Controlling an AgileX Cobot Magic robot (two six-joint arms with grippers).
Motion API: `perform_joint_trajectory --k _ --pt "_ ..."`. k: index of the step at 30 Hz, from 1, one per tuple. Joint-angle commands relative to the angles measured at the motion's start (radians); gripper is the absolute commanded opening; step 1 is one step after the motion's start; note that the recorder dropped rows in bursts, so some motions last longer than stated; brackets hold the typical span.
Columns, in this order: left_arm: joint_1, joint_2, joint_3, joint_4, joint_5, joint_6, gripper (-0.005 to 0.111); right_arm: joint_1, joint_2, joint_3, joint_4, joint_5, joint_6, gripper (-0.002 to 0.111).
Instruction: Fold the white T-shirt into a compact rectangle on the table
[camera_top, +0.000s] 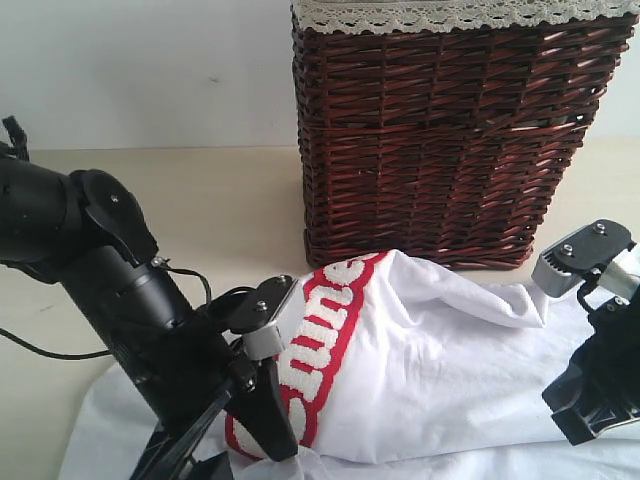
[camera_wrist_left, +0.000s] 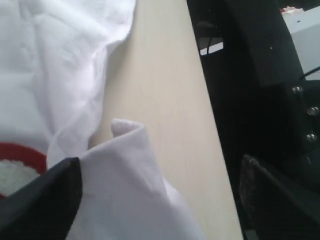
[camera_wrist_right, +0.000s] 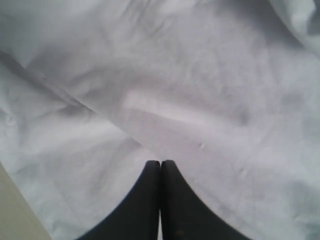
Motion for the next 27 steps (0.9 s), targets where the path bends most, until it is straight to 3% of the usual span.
perform_joint_trajectory --k 1,6,15,22,27 --pt "-0.002 -0.093 -0.004 0.121 0.072 -0.118 0.082 -0.002 -0.010 -0.007 0.001 0.007 0.007 0.000" --pt "-0.002 -0.168 0.026 0.102 0.104 -0.148 0.082 -0.002 -0.010 -0.007 -0.001 0.001 0.007 0.000" --pt "-0.004 -0.198 0.247 0.026 0.104 -0.035 0.082 -0.002 -0.010 -0.007 -0.010 -0.005 0.003 0.000" --pt "-0.004 -0.197 0.274 0.028 -0.163 0.077 0.082 -0.002 -0.010 -0.007 -0.025 -0.027 0.003 0.000" --pt "-0.004 -0.166 0.274 0.033 -0.225 0.141 0.082 -0.002 -0.010 -0.007 -0.025 -0.030 0.003 0.000"
